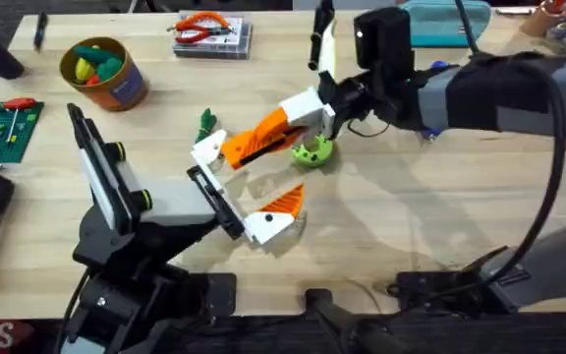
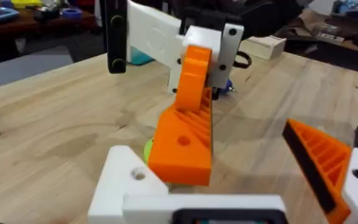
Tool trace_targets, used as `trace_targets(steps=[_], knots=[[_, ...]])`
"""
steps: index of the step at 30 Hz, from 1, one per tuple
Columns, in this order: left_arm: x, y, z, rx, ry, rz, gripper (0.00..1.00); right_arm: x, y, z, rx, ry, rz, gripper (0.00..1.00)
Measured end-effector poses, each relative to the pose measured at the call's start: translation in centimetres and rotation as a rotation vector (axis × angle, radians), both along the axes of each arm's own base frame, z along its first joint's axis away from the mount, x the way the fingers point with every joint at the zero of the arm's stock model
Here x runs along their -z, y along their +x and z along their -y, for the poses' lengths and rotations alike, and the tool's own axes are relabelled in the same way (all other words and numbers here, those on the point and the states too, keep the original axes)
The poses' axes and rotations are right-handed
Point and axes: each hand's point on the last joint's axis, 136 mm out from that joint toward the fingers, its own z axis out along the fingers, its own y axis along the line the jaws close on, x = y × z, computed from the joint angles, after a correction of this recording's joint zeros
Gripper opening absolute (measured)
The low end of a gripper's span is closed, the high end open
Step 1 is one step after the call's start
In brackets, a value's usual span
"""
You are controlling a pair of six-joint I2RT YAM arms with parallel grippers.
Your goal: Pick up the gripper from the table and insert it into the empty holder that is missing its gripper. Then pick up a screw, insert it into the mounting hole, and use the screwdriver to tighten it. Finally, clean up the table by picking up the vegetable and placing it into the bucket.
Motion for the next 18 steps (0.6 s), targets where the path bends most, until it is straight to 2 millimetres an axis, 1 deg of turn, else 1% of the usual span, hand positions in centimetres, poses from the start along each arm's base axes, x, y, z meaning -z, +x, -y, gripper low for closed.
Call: trace_targets(steps=[3,15,18], knots=[[0.0,0.26,-0.21,-0.019,0.0,0.001,0.987,-0.33,0.11,-0.41,0.0,0.001,0.014,0.011],[0.02,0.67,-0.54,-0.048,-0.001,-0.003,0.987,0.05,0.4,-0.84,0.025,-0.017,0.024,0.011],[0.03,0.74,-0.59,-0.053,-0.003,-0.006,0.987,0.53,0.59,-0.93,0.024,-0.022,0.013,0.01]])
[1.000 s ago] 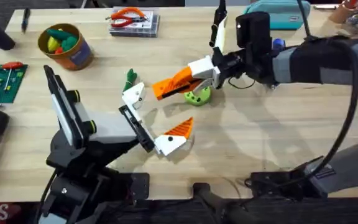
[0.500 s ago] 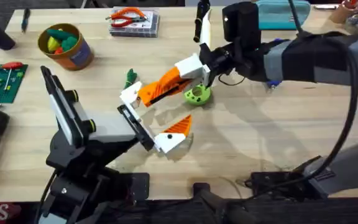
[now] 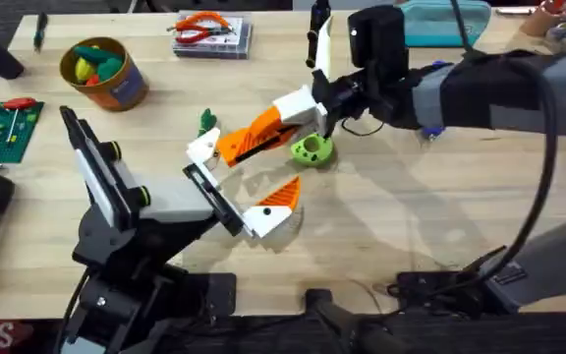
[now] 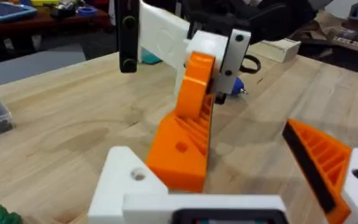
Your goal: Pick up the gripper from the table and insert it into the empty holder that is missing its gripper. Then pick up a screw, insert it into the mounting hole, and use the screwdriver to tighten it. Finally, clean up the table by picking up the vegetable and placing it into the bucket.
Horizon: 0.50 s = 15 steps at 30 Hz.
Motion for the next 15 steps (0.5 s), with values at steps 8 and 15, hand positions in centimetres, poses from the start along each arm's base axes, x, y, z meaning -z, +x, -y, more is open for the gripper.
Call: trace_targets(steps=[8,15], knots=[[0.0,0.1,-0.08,-0.007,-0.001,-0.002,0.987,1.19,0.21,-0.15,0.001,-0.015,-0.023,0.01],[0.0,0.11,-0.09,-0.008,-0.001,-0.002,0.987,1.16,0.2,-0.17,0.001,-0.014,-0.02,0.01]])
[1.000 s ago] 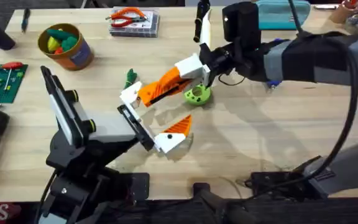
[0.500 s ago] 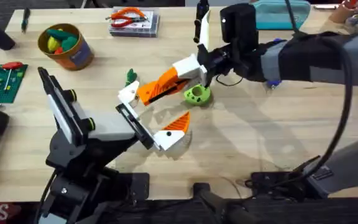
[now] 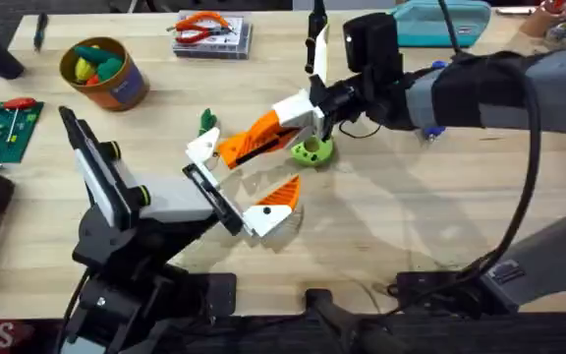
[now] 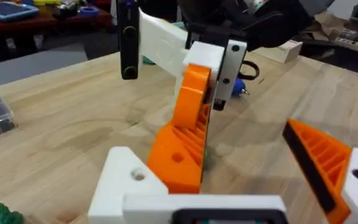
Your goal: Pick up the gripper from the table and insert it into the empty holder that is missing its gripper. Then pick up a screw, insert it into the mounting hole, and use the screwdriver to tighten it. Finally, clean up the table by picking up the vegetable and placing it into the bucket.
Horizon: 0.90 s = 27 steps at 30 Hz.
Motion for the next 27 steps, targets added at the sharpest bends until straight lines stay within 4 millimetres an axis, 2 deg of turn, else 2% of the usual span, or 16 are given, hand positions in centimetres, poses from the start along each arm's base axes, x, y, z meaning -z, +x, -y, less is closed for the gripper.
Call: trace_targets(steps=[11,22,27], knots=[[-0.3,0.3,-0.3,-0.018,0.008,0.024,0.987,-1.6,0.1,-1.7,-0.016,0.012,0.032,0.011],[0.0,-1.3,0.9,0.094,-0.013,-0.017,0.987,0.6,-0.3,-2.2,-0.109,0.029,-0.032,0.011],[0.0,-1.4,1.0,0.102,-0.02,-0.026,0.987,0.6,-0.2,-2.3,-0.126,0.037,-0.036,0.012]])
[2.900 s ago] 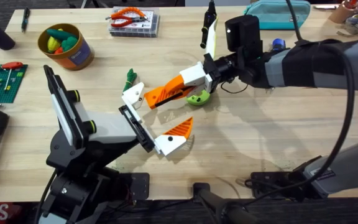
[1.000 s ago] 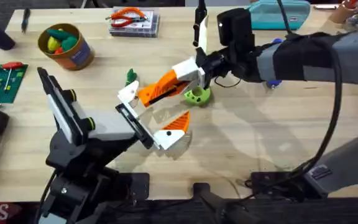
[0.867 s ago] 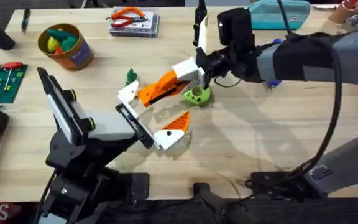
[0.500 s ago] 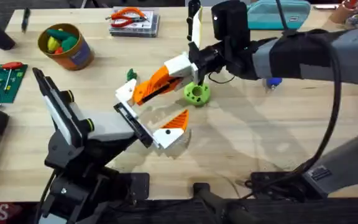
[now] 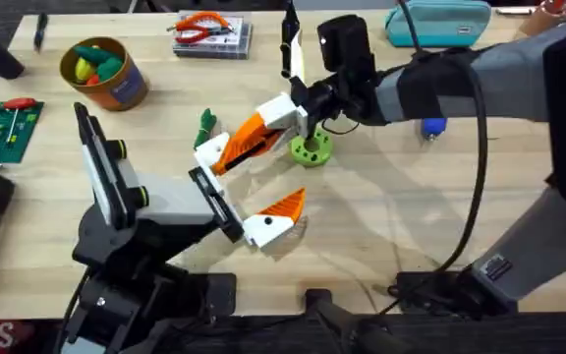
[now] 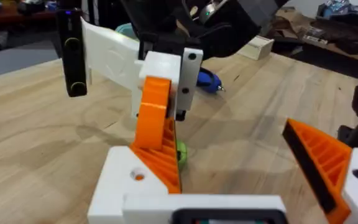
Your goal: Pick up the gripper from the table and insert it into the empty holder that is missing its gripper. Then pick up a screw, insert it into the mounting hole, and use the screwdriver to tighten it. Finally, clean up the table by picking up the vegetable and placing it into the bucket.
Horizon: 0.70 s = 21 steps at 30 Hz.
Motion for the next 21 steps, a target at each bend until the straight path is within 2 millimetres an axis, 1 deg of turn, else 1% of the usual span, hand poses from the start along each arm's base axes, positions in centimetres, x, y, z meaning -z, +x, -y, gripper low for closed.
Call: trace_targets(steps=[5,21], knots=[[0.0,0.4,-0.3,-0.024,0.004,0.006,0.987,-0.3,0.2,-0.6,-0.003,0.004,0.015,0.01],[0.0,1.0,-0.8,-0.068,0.004,0.004,0.987,-0.1,1.0,-1.6,0.048,-0.012,0.063,0.01]])
